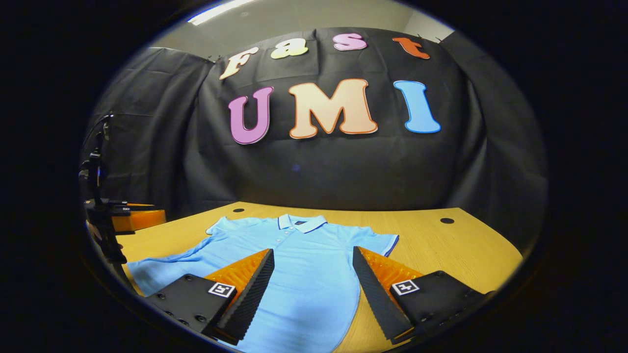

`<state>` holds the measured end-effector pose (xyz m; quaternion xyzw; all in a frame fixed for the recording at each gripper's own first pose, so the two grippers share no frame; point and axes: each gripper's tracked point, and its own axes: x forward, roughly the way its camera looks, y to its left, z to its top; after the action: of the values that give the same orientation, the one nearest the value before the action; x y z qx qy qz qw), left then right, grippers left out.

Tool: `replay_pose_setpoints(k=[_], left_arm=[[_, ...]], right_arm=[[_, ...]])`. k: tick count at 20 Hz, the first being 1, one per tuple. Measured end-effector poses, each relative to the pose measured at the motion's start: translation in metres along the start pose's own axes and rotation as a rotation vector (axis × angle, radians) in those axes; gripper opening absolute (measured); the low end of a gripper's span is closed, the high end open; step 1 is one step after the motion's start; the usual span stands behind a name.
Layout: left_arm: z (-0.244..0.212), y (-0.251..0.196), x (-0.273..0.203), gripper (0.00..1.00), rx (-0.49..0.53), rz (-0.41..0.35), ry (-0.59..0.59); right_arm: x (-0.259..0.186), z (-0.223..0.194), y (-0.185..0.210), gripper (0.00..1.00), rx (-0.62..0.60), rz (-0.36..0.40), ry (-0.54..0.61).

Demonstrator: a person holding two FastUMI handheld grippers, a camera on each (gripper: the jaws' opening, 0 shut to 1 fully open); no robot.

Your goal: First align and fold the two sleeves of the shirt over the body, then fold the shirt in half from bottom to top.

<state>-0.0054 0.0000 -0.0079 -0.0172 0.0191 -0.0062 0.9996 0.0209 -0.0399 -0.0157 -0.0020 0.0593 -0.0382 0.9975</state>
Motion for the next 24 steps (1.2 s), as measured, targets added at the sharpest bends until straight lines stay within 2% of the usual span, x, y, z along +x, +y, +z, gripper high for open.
replay_pose_setpoints(k=[6,9,15,20,21,22,23,24], left_arm=[[0.005,0.002,-0.004,0.96,0.005,-0.002,-0.012],[0.009,0.005,-0.005,0.95,0.008,0.003,-0.019],[-0.002,0.010,0.000,0.96,0.000,0.007,0.013],[-0.009,0.013,0.004,0.96,-0.004,0.006,0.033],[-0.010,0.013,0.005,0.96,-0.006,0.006,0.039],[-0.013,0.012,0.005,0.96,-0.008,0.004,0.044],[-0.013,0.012,0.005,0.96,-0.009,0.002,0.046],[-0.014,0.012,0.007,0.96,-0.009,0.001,0.048]], right_arm=[[0.065,0.011,-0.039,0.99,0.021,-0.048,0.124],[0.103,0.010,-0.077,0.99,0.015,-0.127,0.178],[0.154,-0.024,-0.130,0.98,0.048,-0.215,0.321],[0.168,-0.064,-0.139,0.94,0.059,-0.241,0.401],[0.170,-0.069,-0.139,0.98,0.054,-0.241,0.413],[0.172,-0.073,-0.139,0.94,0.049,-0.244,0.419],[0.173,-0.076,-0.139,0.94,0.045,-0.244,0.426],[0.175,-0.079,-0.139,0.98,0.045,-0.244,0.432]])
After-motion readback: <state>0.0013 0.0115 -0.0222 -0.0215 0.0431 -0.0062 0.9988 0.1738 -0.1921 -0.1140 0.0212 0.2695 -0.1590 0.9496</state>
